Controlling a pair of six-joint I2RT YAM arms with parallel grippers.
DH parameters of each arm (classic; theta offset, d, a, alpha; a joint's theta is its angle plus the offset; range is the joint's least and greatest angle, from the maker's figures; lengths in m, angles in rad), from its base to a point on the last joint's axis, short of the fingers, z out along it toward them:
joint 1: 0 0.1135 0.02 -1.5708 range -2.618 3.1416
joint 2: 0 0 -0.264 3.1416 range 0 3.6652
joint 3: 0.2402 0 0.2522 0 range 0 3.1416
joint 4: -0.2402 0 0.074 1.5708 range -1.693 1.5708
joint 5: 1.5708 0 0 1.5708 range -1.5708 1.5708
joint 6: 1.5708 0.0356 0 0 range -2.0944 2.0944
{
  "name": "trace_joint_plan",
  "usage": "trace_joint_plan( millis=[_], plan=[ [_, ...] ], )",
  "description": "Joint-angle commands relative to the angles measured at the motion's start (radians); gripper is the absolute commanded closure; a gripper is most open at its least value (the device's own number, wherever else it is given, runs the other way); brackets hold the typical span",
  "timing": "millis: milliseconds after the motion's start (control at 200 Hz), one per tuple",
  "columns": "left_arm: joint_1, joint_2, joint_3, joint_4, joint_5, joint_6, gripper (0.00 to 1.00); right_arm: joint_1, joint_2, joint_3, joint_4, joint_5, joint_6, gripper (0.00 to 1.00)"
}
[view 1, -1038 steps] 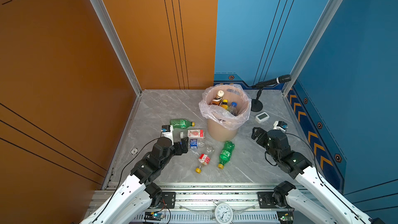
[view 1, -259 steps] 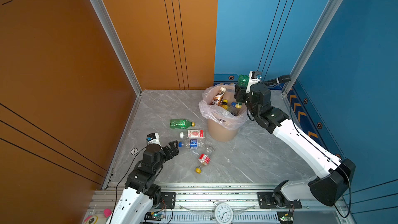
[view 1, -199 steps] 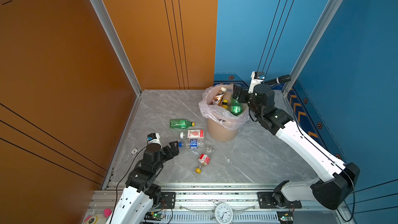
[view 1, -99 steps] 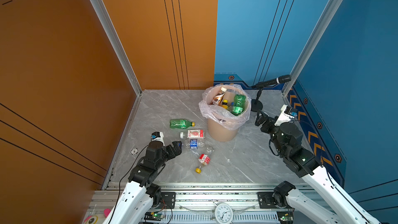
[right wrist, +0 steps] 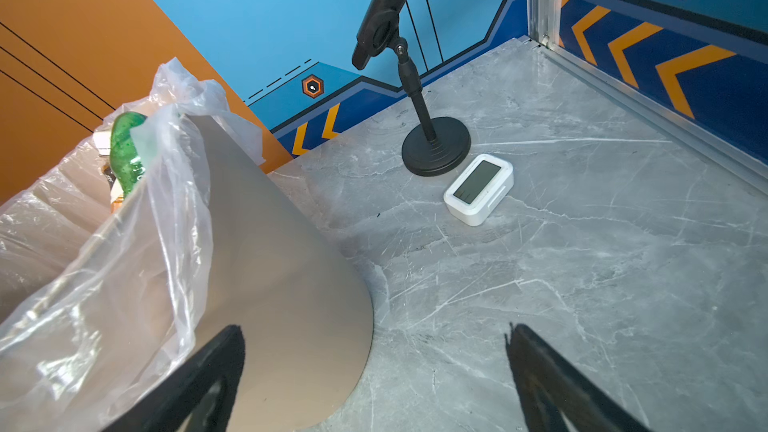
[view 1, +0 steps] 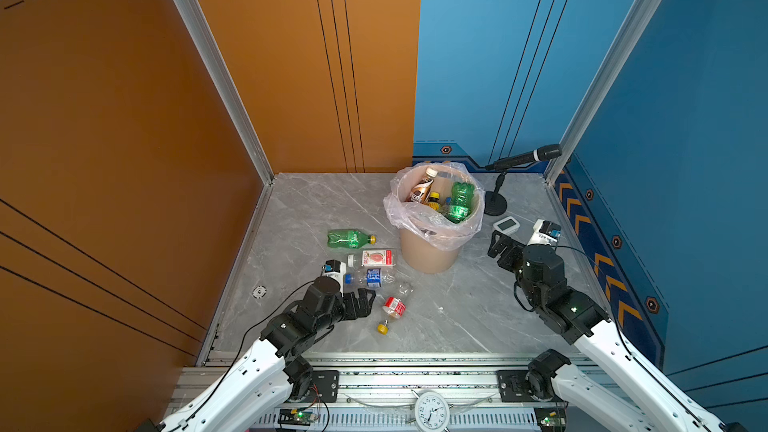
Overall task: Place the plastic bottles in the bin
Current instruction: 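Withdraw the right gripper while the left gripper reaches to the crushed red-labelled bottle, then grasp the crushed clear red-labelled bottle with the left gripper and lift it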
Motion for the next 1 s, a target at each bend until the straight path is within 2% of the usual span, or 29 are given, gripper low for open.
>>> trace_joint_plan(
  millis=[0,265,406,746,996],
  plan=[
    [-0.075,0.053,0.044,0.043,-0.079,0.029,0.01,-0.006,0.006,0.013,0.001,-0.014,0.020,0.00],
    [-0.227,0.304,0.151,0.107,-0.124,0.082,0.02,-0.009,-0.005,0.011,-0.009,-0.009,0.024,0.00],
    [-0.272,0.443,0.214,0.107,-0.132,0.100,0.02,-0.014,-0.020,0.007,-0.015,-0.006,0.024,0.00],
    [-0.276,0.634,0.280,0.083,-0.148,0.110,0.00,-0.040,-0.039,-0.002,-0.024,-0.020,0.024,0.00],
    [-0.268,0.733,0.326,0.089,-0.127,0.124,0.09,-0.058,-0.045,-0.004,-0.023,-0.034,0.024,0.00]
  ],
)
